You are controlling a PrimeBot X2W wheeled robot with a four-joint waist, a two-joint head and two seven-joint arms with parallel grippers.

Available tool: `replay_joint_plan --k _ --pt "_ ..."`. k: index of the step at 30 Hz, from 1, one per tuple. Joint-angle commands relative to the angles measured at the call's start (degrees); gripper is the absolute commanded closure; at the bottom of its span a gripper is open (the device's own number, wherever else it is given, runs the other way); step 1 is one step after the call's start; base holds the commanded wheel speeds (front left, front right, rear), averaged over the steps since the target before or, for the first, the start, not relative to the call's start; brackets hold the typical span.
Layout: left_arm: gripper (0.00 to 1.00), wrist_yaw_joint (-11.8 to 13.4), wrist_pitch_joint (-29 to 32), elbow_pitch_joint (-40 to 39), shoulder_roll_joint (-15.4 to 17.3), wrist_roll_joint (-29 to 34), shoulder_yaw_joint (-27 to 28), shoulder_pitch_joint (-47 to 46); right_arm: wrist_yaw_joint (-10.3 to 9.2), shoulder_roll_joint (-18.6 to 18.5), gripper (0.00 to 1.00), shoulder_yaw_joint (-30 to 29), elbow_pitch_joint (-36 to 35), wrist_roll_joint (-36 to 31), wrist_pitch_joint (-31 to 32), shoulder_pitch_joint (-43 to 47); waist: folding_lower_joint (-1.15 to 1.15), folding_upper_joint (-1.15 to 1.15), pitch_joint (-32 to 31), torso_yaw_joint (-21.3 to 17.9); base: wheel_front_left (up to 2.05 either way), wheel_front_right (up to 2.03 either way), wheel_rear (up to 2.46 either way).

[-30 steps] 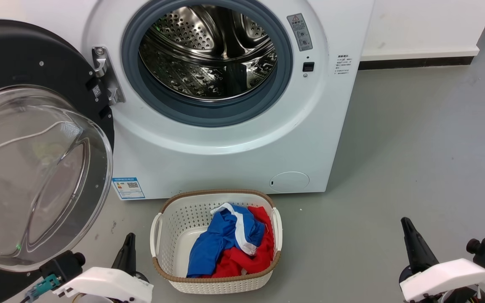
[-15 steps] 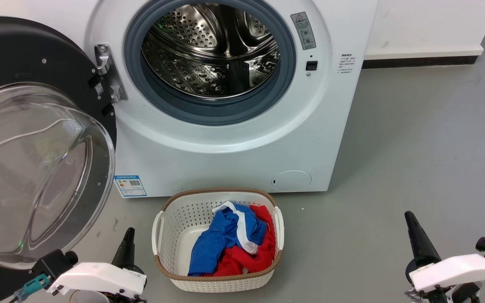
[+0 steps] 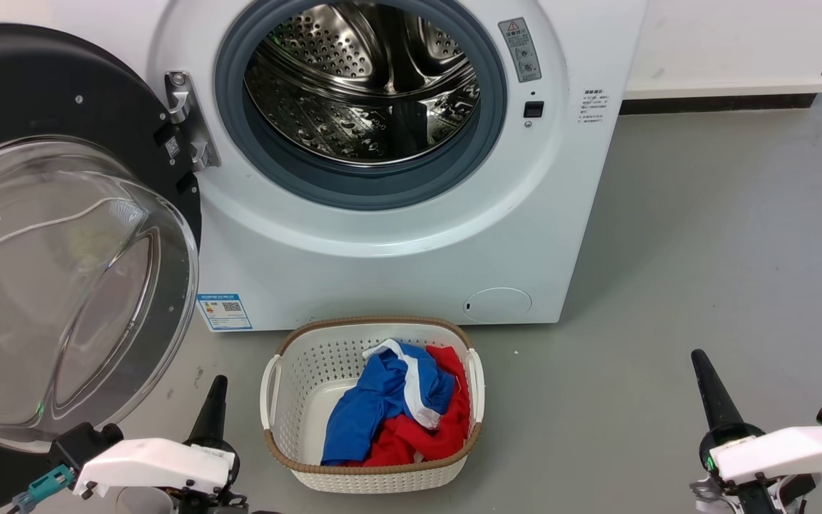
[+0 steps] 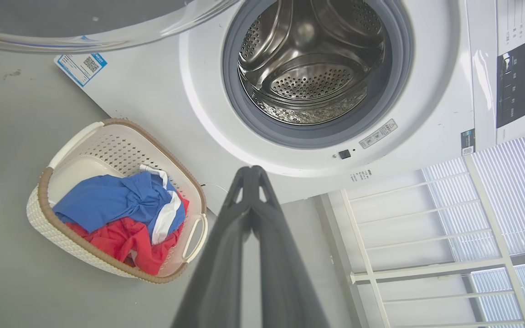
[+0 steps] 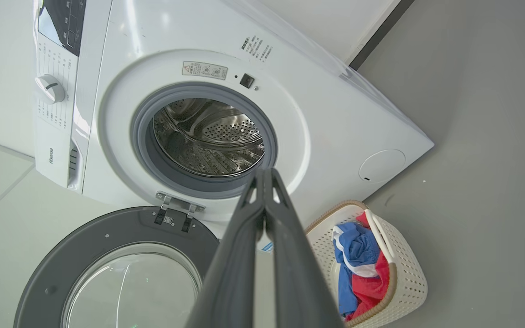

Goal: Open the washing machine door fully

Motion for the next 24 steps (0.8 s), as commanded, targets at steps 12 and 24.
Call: replay_joint_plan --k 12,24 --pt "1.00 -2.3 1.9 0.0 -1.3 -6.5 2.8 -2.1 0.01 0.0 1.00 -0.7 -0.1 8.9 1.3 -2.1 0.00 0.00 0.3 0.4 0.00 0.00 0.00" --pt "1.00 -3.8 3.2 0.4 -2.4 -11.0 4.6 -2.6 0.01 0.1 1.00 -1.2 0.3 15.1 2.1 -2.8 0.00 0.00 0.5 0.8 0.00 0.00 0.00"
